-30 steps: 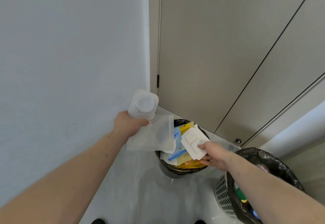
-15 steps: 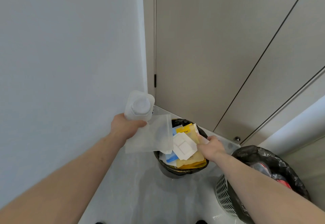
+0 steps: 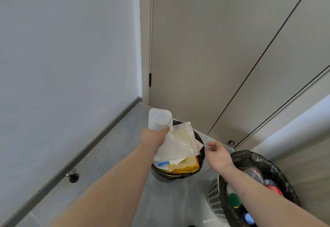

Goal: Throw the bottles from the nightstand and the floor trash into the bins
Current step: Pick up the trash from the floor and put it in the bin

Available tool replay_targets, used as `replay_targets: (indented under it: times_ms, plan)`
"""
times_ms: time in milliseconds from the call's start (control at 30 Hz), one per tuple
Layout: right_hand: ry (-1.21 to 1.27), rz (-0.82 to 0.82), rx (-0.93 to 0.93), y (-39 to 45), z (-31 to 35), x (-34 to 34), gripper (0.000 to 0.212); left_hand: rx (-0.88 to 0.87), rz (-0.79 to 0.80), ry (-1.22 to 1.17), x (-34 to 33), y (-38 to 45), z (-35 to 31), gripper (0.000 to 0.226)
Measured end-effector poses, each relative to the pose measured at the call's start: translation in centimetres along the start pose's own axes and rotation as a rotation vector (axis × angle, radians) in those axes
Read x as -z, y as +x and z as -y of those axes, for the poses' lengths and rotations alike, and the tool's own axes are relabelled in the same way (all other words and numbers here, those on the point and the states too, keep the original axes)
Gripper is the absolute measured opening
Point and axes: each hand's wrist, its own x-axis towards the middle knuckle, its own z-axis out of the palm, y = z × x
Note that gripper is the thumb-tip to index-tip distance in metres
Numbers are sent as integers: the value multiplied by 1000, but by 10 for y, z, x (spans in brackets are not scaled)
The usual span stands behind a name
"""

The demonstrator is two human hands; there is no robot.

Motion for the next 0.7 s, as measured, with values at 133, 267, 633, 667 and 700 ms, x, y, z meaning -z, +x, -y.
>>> replay_targets:
  times_ms: [133,267,633,667,700]
  plan:
    - [-43,26,31,1,4,-7,32,104,79,-57,-12,3,7,75]
    - [-147,91,101,0,8,-17,38,171,61,-79,-7,15,9,71]
    - [-279,208,128,-13,19,-29,52,135,243,211,6,20,16,35]
    - [-288,213,117,-13,18,-28,53,117,230,316,7,18,16,35]
    - [-301,221,102,-14,17,-26,54,84,200,437,10,15,16,31]
